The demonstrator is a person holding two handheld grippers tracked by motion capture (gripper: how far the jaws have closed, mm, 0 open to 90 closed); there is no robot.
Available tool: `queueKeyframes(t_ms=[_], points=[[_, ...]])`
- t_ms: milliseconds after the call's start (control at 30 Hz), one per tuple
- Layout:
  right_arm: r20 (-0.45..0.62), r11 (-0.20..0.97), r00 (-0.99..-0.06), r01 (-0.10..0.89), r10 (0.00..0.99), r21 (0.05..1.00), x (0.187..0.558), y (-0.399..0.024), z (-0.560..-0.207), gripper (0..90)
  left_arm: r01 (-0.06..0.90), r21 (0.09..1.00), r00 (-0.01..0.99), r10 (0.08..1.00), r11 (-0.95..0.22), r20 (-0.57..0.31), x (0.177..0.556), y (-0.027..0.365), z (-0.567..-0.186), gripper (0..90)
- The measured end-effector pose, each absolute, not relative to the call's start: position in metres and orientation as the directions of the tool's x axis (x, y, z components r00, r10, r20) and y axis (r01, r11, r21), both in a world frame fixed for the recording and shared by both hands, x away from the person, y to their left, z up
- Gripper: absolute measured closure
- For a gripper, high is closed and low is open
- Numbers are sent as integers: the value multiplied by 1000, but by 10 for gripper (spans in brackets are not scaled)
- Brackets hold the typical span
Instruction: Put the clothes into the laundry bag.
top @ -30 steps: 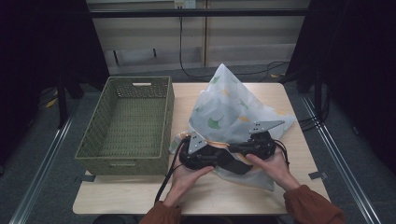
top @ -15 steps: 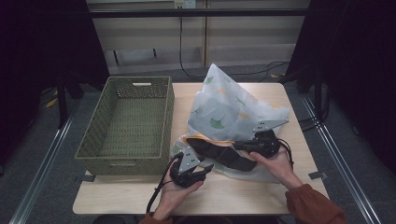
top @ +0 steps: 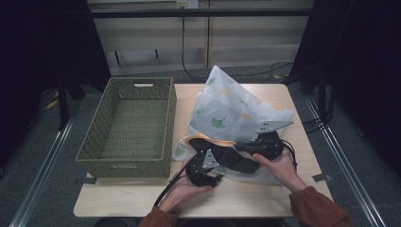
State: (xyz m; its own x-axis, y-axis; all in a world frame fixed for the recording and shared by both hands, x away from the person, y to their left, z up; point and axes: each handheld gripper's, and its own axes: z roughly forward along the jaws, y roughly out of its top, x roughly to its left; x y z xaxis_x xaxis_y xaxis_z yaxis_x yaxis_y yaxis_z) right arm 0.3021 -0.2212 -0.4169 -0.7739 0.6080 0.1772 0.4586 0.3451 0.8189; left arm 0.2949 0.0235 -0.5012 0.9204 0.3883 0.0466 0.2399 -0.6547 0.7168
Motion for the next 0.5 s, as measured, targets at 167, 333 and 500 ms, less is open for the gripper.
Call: queueKeyframes(t_ms=[167, 333, 500], points=[[188, 333, -817, 417, 545, 846, 295, -213, -406, 894, 252, 722, 905, 421, -645, 60, 299, 21, -502, 769], [203, 391, -846, 423, 492, 817, 292, -196, -415, 894, 278, 732, 894, 446, -622, 40, 301, 23, -504, 900], [245, 465, -838, 486, 487, 740, 301, -184, -445, 893, 311, 780, 900, 432, -543, -58, 298, 31, -503, 900]])
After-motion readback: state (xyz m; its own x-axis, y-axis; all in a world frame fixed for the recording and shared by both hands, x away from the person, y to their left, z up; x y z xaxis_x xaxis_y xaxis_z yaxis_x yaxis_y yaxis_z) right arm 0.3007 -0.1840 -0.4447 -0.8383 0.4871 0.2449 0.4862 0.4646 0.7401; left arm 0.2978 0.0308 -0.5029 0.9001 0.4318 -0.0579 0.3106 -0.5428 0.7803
